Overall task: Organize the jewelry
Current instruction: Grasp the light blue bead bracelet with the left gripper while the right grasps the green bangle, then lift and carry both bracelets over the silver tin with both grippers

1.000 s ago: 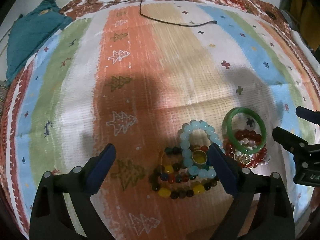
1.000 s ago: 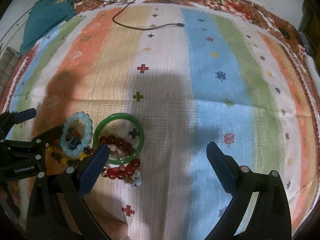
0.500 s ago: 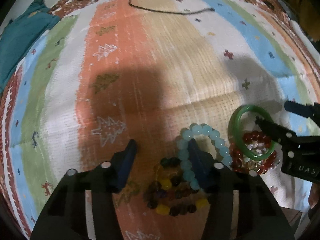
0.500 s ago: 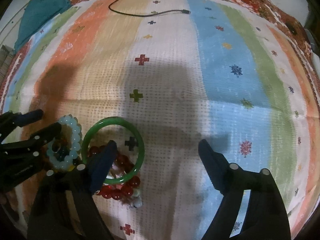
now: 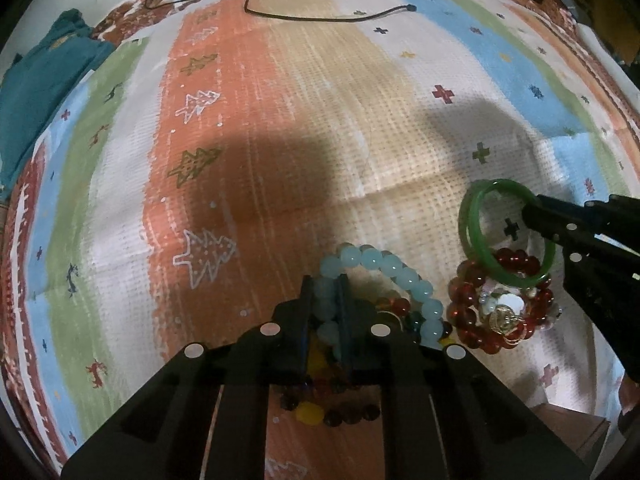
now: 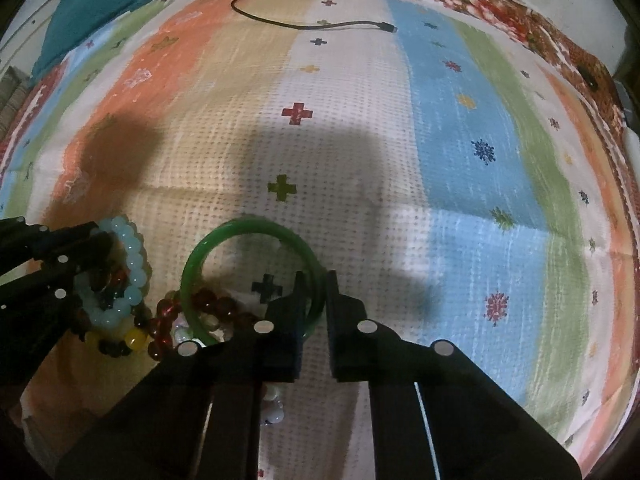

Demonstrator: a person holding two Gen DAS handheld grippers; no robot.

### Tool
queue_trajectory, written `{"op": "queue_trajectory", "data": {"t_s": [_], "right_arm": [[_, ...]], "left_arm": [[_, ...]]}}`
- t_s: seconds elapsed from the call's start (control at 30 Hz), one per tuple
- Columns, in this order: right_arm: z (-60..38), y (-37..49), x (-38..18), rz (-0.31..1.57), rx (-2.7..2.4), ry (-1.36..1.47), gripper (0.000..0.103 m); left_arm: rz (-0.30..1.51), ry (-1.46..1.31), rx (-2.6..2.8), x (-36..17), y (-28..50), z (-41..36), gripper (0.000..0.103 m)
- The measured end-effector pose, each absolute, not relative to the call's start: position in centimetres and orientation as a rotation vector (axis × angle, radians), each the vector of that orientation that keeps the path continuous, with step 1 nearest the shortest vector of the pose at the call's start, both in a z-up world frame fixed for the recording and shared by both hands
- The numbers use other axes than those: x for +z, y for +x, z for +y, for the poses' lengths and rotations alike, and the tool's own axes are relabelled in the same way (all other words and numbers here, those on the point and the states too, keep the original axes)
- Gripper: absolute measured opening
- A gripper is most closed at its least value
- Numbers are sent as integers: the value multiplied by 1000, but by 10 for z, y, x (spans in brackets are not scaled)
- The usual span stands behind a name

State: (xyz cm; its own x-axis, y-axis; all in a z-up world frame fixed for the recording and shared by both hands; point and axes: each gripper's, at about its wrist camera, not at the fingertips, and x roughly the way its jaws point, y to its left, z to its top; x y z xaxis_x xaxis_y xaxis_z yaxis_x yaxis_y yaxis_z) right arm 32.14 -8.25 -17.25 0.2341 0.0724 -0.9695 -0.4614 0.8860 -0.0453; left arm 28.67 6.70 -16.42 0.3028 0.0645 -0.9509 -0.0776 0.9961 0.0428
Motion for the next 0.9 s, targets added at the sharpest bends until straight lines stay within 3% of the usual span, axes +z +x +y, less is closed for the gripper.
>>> {"op": "queue_trajectory", "data": {"t_s": [0.9], "right_arm": [[-99, 288, -111, 1198, 390, -281, 9]], "left_arm": [[1121, -113, 29, -86, 241, 54, 11]]}}
